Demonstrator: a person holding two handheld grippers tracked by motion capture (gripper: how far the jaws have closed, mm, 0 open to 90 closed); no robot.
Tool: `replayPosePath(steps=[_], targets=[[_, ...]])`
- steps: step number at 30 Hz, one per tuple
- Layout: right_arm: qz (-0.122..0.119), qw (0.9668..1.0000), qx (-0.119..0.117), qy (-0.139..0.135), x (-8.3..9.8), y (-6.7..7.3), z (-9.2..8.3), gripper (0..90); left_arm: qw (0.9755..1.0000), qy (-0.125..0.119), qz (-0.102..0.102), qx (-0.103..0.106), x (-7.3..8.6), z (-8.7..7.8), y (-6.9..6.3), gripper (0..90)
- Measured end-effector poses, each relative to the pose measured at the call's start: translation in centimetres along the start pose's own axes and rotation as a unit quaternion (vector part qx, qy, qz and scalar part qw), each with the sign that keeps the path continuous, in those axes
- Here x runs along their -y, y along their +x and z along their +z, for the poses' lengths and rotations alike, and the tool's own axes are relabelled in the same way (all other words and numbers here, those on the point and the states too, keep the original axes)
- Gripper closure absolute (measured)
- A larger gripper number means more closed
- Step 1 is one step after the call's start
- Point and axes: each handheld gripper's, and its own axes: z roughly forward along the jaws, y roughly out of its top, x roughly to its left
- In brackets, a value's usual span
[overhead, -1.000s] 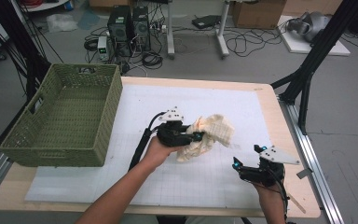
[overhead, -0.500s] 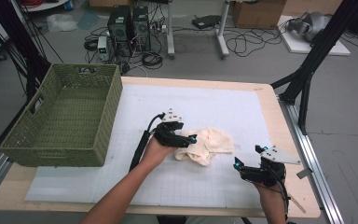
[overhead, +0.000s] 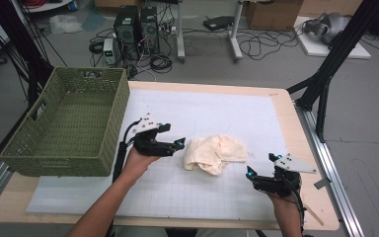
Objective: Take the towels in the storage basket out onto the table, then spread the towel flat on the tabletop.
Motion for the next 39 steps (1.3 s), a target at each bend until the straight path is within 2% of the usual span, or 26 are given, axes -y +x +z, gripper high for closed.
replayPosePath(steps=[6, 17, 23, 34, 39], targets=[[0.003, 1.0, -0.001, 0.001, 0.0, 0.0, 0.2, 9.3, 0.9999, 0.002, 0.01, -0.006, 0.6, -1.4, 0.0, 18.8], [-0.001, 1.0, 0.002, 0.005, -0.1, 0.3, 0.6, 9.3, 0.9997, -0.014, -0.001, -0.019, 0.5, -2.8, 0.9, 18.8], [0.003, 1.0, 0.005, 0.006, 0.1, 0.1, 0.3, 9.3, 0.9997, -0.014, 0.0, -0.021, 0.4, -2.6, 0.7, 18.9], [0.002, 1.0, 0.002, 0.004, 0.0, 0.2, 0.4, 9.3, 1.0, -0.004, 0.005, -0.003, 0.2, -1.5, 0.0, 18.9], [-0.004, 1.0, 0.0, 0.008, 0.0, 0.2, 0.4, 9.3, 0.9999, 0.001, 0.011, 0.01, -0.1, -0.8, -0.9, 18.9]])
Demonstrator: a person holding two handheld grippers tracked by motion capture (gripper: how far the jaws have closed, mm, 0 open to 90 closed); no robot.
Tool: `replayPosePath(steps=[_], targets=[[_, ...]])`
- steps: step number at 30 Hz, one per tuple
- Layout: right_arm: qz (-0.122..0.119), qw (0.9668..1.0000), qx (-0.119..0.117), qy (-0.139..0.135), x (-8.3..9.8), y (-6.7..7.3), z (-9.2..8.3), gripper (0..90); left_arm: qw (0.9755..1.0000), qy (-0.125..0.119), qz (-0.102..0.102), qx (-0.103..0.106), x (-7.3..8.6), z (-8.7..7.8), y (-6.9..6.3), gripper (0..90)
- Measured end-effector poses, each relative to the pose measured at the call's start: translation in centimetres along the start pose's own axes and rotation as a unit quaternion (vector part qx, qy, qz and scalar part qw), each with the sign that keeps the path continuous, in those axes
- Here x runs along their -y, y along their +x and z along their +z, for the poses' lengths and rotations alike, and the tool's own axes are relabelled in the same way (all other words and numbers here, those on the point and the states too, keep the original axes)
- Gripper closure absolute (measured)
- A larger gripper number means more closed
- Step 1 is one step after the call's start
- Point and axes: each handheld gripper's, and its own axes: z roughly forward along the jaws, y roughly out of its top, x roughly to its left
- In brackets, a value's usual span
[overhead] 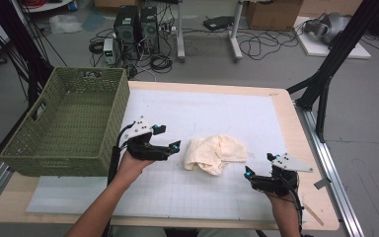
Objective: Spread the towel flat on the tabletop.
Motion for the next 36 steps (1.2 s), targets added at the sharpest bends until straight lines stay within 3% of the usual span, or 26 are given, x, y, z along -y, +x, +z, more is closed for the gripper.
replayPosePath(steps=[7, 10, 13, 17, 19, 21, 25, 27, 30, 33, 35, 36], targets=[[0.009, 1.0, 0.002, -0.002, 0.0, -0.4, -0.2, 9.3, 0.9986, 0.034, 0.038, 0.013, -0.8, 2.4, -1.8, 20.2], [0.012, 0.9999, 0.002, -0.006, 0.1, -0.5, -0.3, 9.3, 0.998, 0.044, 0.04, 0.018, -0.8, 3.7, -2.6, 21.5], [0.014, 0.9999, 0.004, -0.008, 0.0, -0.6, -0.5, 9.3, 0.9958, 0.061, 0.054, 0.041, -0.6, 5.1, -3.4, 23.7], [0.023, 0.9997, 0.0, -0.011, 0.1, -0.7, -0.6, 9.3, 0.9929, 0.094, 0.057, 0.045, 0.1, 6.5, -3.5, 25.0], [0.024, 0.9996, 0.001, -0.012, 0.1, -0.7, -0.7, 9.3, 0.9909, 0.107, 0.062, 0.052, 0.5, 7.1, -3.8, 25.4], [0.026, 0.9996, 0.002, -0.012, 0.2, -0.8, -0.7, 9.3, 0.9874, 0.125, 0.073, 0.064, 1.0, 7.9, -4.2, 27.2], [0.026, 0.9996, 0.0, -0.009, 0.2, -0.8, -0.6, 9.3, 0.9818, 0.156, 0.08, 0.074, 2.1, 9.1, -4.1, 46.5], [0.026, 0.9996, -0.001, -0.008, 0.2, -0.8, -0.6, 9.3, 0.9813, 0.158, 0.086, 0.07, 2.3, 9.2, -4.1, 64.8], [0.025, 0.9997, -0.001, -0.007, 0.3, -0.9, -0.6, 9.3, 0.9842, 0.143, 0.083, 0.064, 2.0, 8.9, -3.9, 81.4], [0.024, 0.9997, 0.0, -0.007, 0.4, -1.0, -0.6, 9.3, 0.9889, 0.122, 0.059, 0.061, 1.6, 8.4, -3.4, 83.1], [0.019, 0.9998, -0.001, -0.007, 0.4, -1.0, -0.6, 9.3, 0.9942, 0.08, 0.009, 0.072, 1.2, 7.6, -2.7, 83.1], [0.021, 0.9998, 0.0, -0.007, 0.4, -1.0, -0.7, 9.3, 0.9951, 0.066, -0.003, 0.073, 1.0, 7.4, -2.5, 83.1]])
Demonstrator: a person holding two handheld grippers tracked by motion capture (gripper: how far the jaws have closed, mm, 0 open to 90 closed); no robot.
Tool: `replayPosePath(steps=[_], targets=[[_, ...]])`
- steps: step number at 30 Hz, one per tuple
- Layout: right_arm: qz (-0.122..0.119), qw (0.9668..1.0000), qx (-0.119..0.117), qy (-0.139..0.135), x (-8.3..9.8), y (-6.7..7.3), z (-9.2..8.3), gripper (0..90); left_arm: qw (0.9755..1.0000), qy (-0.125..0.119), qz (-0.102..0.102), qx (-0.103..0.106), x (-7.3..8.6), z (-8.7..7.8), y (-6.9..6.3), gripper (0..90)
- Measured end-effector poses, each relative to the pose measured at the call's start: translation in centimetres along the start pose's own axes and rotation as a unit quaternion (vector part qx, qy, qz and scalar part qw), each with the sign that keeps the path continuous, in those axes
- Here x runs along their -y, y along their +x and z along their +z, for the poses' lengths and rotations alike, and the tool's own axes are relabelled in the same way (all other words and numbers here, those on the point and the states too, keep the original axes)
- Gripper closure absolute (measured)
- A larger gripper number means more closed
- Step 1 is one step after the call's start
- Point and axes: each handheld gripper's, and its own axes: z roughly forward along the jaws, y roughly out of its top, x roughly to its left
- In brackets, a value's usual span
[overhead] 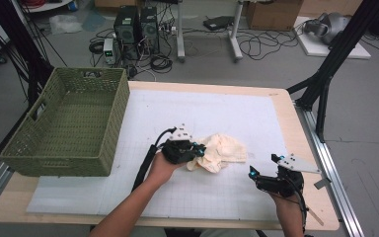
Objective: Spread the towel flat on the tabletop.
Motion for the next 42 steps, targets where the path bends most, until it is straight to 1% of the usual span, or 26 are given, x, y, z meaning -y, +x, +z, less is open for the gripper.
replayPosePath(steps=[1, 2, 3, 4, 7, 9, 11, 12, 13, 14, 15, 17, 18, 20, 23, 25, 27, 29, 32, 34, 35, 36, 37, 38, 40, 42], targets=[[0.002, 1.0, 0.0, 0.0, 0.0, 0.0, 0.0, 9.3, 0.9998, -0.018, -0.012, 0.001, -0.2, -0.5, 0.2, 83.1], [0.004, 1.0, -0.001, 0.0, 0.0, 0.0, 0.0, 9.3, 0.9995, -0.027, -0.017, -0.001, -0.3, -0.8, 0.3, 83.1], [0.004, 1.0, -0.001, 0.001, 0.0, 0.1, 0.0, 9.3, 0.999, -0.039, -0.019, -0.01, -0.4, -1.2, 0.5, 83.1], [0.002, 1.0, -0.001, 0.001, 0.0, 0.2, 0.0, 9.3, 0.9986, -0.045, -0.02, -0.018, -0.5, -1.5, 0.7, 83.1], [0.0, 1.0, -0.007, 0.0, 0.0, 0.4, 0.2, 9.3, 0.9965, -0.065, -0.044, -0.029, -0.3, -2.4, 1.5, 83.1], [-0.008, 0.9998, -0.017, -0.006, -0.2, 0.6, 0.5, 9.2, 0.9956, -0.068, -0.05, -0.042, -0.1, -3.1, 2.0, 83.1], [-0.02, 0.9996, -0.018, -0.011, -0.6, 1.0, 1.0, 9.3, 0.9945, -0.07, -0.053, -0.056, 0.1, -3.6, 2.4, 83.1], [-0.022, 0.9993, -0.029, -0.011, -0.9, 1.3, 1.5, 9.3, 0.994, -0.072, -0.057, -0.06, 0.3, -3.8, 2.7, 83.1], [-0.025, 0.999, -0.037, -0.006, -1.1, 1.6, 2.0, 9.3, 0.9936, -0.072, -0.058, -0.064, 0.4, -4.0, 2.9, 83.0], [-0.034, 0.9984, -0.046, 0.0, -1.1, 1.9, 2.6, 9.3, 0.9936, -0.071, -0.059, -0.065, 0.6, -4.2, 3.0, 83.0], [-0.042, 0.9975, -0.055, 0.012, -1.2, 2.4, 3.3, 9.3, 0.9934, -0.072, -0.061, -0.065, 0.9, -4.3, 3.2, 83.0], [-0.072, 0.9944, -0.07, 0.035, -1.3, 3.2, 4.6, 9.3, 0.9931, -0.071, -0.061, -0.07, 1.3, -4.7, 3.5, 83.0], [-0.084, 0.9929, -0.073, 0.042, -1.3, 3.6, 5.1, 9.7, 0.9927, -0.073, -0.064, -0.072, 1.5, -4.9, 3.6, 82.9], [-0.094, 0.9903, -0.089, 0.051, -1.4, 4.1, 6.1, 16.9, 0.992, -0.071, -0.069, -0.078, 1.8, -5.2, 3.9, 83.0], [-0.101, 0.9872, -0.111, 0.054, -1.6, 4.7, 7.3, 25.4, 0.9913, -0.072, -0.073, -0.083, 2.2, -5.5, 4.1, 83.0], [-0.104, 0.9856, -0.122, 0.053, -1.7, 5.3, 8.0, 27.5, 0.9914, -0.07, -0.07, -0.085, 2.3, -5.6, 4.1, 82.9], [-0.106, 0.9833, -0.136, 0.058, -1.8, 5.8, 8.8, 32.2, 0.9915, -0.072, -0.071, -0.083, 2.3, -5.6, 4.2, 83.0], [-0.104, 0.9816, -0.148, 0.061, -1.9, 6.5, 9.5, 35.0, 0.9914, -0.072, -0.07, -0.084, 2.3, -5.7, 4.2, 83.0], [-0.093, 0.9793, -0.169, 0.063, -2.1, 7.4, 10.6, 39.9, 0.9913, -0.073, -0.072, -0.082, 2.3, -5.6, 4.2, 82.9], [-0.093, 0.9766, -0.18, 0.073, -2.1, 8.1, 11.5, 43.2, 0.9916, -0.071, -0.072, -0.081, 2.4, -5.5, 4.2, 82.8], [-0.099, 0.9748, -0.18, 0.085, -2.1, 8.4, 11.9, 47.1, 0.9917, -0.069, -0.072, -0.081, 2.4, -5.5, 4.1, 82.7], [-0.112, 0.9728, -0.174, 0.105, -2.1, 8.8, 12.2, 49.1, 0.992, -0.067, -0.071, -0.08, 2.4, -5.5, 4.1, 82.7], [-0.121, 0.9716, -0.171, 0.11, -2.1, 9.0, 12.3, 51.5, 0.9921, -0.067, -0.071, -0.08, 2.4, -5.5, 4.1, 82.8], [-0.123, 0.9709, -0.174, 0.109, -2.2, 9.0, 12.3, 55.2, 0.9921, -0.067, -0.07, -0.079, 2.4, -5.5, 4.1, 82.7], [-0.114, 0.9695, -0.186, 0.113, -2.1, 8.9, 12.3, 65.3, 0.9919, -0.069, -0.072, -0.079, 2.4, -5.7, 4.1, 82.7], [-0.109, 0.9682, -0.193, 0.116, -2.1, 9.0, 12.1, 81.3, 0.9914, -0.074, -0.073, -0.08, 2.4, -6.0, 4.1, 82.6]])
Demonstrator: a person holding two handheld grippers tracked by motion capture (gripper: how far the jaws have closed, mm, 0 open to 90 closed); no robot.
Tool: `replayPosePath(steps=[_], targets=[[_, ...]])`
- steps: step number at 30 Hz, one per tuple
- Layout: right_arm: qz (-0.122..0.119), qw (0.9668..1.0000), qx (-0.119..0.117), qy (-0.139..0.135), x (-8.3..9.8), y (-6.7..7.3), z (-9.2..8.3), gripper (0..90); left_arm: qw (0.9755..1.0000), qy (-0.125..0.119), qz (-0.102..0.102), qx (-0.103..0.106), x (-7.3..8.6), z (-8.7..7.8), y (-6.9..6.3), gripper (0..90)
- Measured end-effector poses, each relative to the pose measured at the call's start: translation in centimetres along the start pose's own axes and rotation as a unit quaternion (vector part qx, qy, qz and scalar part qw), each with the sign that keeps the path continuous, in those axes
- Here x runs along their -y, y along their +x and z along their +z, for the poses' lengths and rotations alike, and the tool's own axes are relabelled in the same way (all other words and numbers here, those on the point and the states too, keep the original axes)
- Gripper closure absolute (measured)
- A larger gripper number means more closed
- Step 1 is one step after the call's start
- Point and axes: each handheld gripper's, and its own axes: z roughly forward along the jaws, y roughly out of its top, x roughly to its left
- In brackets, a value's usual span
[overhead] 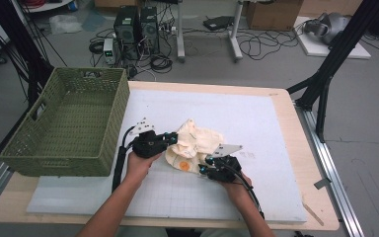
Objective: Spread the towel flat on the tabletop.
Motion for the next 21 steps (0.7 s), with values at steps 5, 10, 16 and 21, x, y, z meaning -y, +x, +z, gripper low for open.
replayPosePath(steps=[5, 10, 16, 21], targets=[[-0.005, 1.0, 0.001, 0.008, 0.2, 0.4, -0.5, 86.6, 0.9999, 0.0, -0.012, -0.007, 0.4, -0.7, 0.5, 82.3], [-0.001, 0.9998, 0.012, 0.013, 1.4, 0.0, -2.2, 86.6, 0.9999, 0.009, -0.01, -0.007, 0.7, -1.1, 0.7, 81.8], [0.007, 0.9994, 0.02, 0.027, 2.5, -0.5, -4.1, 86.6, 0.9996, 0.02, -0.007, -0.016, 1.3, -1.4, 0.7, 81.3], [-0.005, 0.999, 0.021, 0.039, 3.3, -0.1, -5.3, 86.5, 0.9988, 0.045, -0.006, -0.016, 1.9, -1.5, 0.6, 79.9]])
